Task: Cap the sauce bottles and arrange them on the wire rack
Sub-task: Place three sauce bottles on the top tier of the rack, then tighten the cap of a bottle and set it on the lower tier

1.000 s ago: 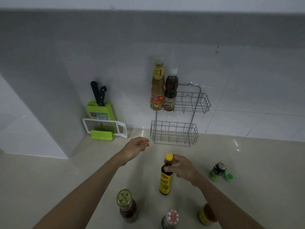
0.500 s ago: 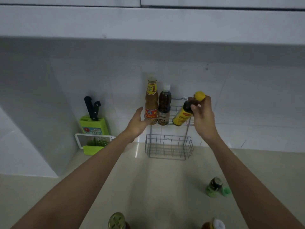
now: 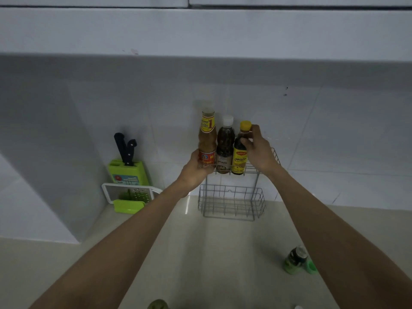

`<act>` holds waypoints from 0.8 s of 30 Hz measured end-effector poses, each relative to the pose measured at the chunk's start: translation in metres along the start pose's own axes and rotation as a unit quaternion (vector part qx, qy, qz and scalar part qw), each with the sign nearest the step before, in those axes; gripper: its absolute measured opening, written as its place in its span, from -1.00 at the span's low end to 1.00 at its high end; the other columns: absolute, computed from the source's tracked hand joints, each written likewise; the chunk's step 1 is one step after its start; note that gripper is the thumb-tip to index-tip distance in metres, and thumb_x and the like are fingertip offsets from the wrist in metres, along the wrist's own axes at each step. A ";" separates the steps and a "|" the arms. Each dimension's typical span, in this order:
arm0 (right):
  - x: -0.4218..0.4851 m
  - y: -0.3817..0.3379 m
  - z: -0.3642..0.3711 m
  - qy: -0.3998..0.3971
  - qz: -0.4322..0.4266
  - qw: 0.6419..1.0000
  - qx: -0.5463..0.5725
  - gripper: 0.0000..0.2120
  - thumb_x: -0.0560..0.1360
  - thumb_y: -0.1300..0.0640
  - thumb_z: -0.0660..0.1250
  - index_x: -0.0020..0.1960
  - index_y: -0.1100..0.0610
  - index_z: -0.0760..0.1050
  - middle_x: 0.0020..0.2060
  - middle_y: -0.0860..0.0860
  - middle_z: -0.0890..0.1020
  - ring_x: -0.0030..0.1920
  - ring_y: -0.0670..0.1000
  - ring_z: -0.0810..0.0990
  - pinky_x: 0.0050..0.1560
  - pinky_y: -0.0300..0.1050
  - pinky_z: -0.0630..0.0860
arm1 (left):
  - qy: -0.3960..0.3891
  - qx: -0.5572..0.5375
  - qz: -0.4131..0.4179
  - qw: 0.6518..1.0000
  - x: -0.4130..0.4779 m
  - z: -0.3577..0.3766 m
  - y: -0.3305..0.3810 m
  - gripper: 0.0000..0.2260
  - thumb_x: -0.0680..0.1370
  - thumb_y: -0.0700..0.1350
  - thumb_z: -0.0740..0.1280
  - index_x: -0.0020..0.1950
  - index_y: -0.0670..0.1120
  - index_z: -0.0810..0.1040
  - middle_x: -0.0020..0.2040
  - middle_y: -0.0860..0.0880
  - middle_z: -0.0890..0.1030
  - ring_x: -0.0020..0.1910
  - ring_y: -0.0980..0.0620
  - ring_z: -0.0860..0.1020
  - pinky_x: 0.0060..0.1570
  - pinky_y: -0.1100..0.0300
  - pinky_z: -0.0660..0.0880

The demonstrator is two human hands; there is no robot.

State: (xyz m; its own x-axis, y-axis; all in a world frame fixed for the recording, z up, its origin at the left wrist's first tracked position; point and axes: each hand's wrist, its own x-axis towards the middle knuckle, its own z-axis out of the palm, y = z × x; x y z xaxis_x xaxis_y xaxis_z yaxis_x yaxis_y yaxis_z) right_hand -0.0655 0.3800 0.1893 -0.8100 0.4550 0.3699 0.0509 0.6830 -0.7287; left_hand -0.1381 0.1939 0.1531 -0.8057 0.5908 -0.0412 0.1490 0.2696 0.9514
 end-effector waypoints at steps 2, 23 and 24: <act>0.002 0.002 0.000 -0.013 0.003 1.000 -0.004 -0.76 0.62 0.18 0.13 0.26 0.23 0.26 0.17 0.20 0.57 0.07 0.17 0.57 -0.03 -0.08 0.41 | 0.001 0.002 0.004 1.000 0.002 0.000 -0.003 -0.34 0.52 -0.17 0.40 0.53 -0.03 0.16 0.30 0.02 0.49 0.21 0.09 0.45 0.22 0.16 0.36; -0.161 -0.010 0.086 -0.192 -0.066 0.977 0.061 -0.85 0.54 0.18 0.30 0.07 0.02 0.56 0.00 -0.10 0.64 -0.01 -0.17 0.60 0.11 -0.09 0.55 | 0.008 -0.059 -0.107 0.992 -0.199 -0.054 -0.143 -0.45 0.46 -0.59 0.07 0.33 -0.18 0.47 0.26 -0.13 0.57 0.34 -0.11 0.49 0.06 0.40 0.50; -0.172 -0.018 0.092 -0.254 -0.083 0.962 0.051 -0.88 0.53 0.13 0.32 0.02 0.01 0.59 -0.05 -0.12 0.66 -0.04 -0.17 0.61 0.07 -0.11 0.56 | -0.007 -0.040 -0.121 0.992 -0.215 -0.054 -0.153 -0.36 0.40 -0.62 0.03 0.36 -0.17 0.45 0.30 -0.10 0.55 0.37 -0.08 0.47 0.10 0.39 0.50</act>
State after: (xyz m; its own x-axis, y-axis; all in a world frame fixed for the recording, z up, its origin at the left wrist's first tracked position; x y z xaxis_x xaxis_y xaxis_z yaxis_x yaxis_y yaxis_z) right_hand 0.0194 0.2365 0.0855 -0.9842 -0.0107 0.1765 -0.1409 0.6507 -0.7462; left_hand -0.0186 -0.0150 0.0329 -0.8038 0.5270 -0.2760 -0.0944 0.3452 0.9338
